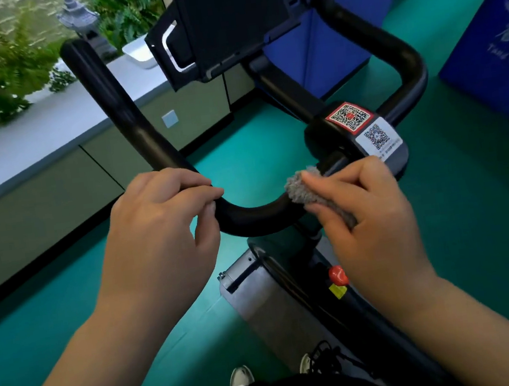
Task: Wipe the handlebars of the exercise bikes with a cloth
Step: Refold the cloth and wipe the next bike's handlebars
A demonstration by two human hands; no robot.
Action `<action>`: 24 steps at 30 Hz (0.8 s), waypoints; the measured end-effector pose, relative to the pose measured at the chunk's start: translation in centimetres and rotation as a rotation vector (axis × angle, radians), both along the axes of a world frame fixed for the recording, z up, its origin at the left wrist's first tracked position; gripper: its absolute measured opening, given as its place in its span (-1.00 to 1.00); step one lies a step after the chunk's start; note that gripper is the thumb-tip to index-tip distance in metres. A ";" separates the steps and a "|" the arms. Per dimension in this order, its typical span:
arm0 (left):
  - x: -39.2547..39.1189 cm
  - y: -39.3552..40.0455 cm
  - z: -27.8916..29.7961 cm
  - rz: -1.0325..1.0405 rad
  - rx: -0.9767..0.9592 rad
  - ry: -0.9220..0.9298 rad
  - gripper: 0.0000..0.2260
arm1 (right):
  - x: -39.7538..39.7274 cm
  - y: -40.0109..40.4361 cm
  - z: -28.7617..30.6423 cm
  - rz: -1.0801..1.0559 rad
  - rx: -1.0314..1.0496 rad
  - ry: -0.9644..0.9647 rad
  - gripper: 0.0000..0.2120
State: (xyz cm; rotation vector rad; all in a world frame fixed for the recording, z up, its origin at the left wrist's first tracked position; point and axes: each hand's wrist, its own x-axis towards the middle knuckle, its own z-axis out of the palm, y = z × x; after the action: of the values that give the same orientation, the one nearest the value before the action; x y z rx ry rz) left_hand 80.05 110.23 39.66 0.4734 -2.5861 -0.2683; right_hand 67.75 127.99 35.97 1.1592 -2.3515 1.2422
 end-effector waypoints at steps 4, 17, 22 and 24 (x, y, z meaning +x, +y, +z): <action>-0.2 -0.3 0.2 -0.018 0.003 -0.014 -0.80 | -3.4 0.7 1.1 -0.128 0.094 0.084 -0.73; 0.3 -1.0 -0.1 -0.077 0.014 0.007 -0.80 | -8.7 -2.2 6.0 0.292 0.721 0.342 -0.83; 0.3 -1.0 -0.1 -0.075 0.029 0.009 -0.80 | -8.0 -4.5 7.1 0.409 0.884 0.138 -0.79; 0.4 -1.0 -0.1 -0.079 0.031 0.007 -0.80 | -8.7 -4.9 7.9 0.429 0.964 0.153 -0.73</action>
State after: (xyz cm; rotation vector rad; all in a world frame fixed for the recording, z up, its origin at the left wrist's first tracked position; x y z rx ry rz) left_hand 80.43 109.27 39.60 0.3810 -2.6005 -0.3368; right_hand 59.09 123.13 43.84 1.9999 -2.6955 -0.0265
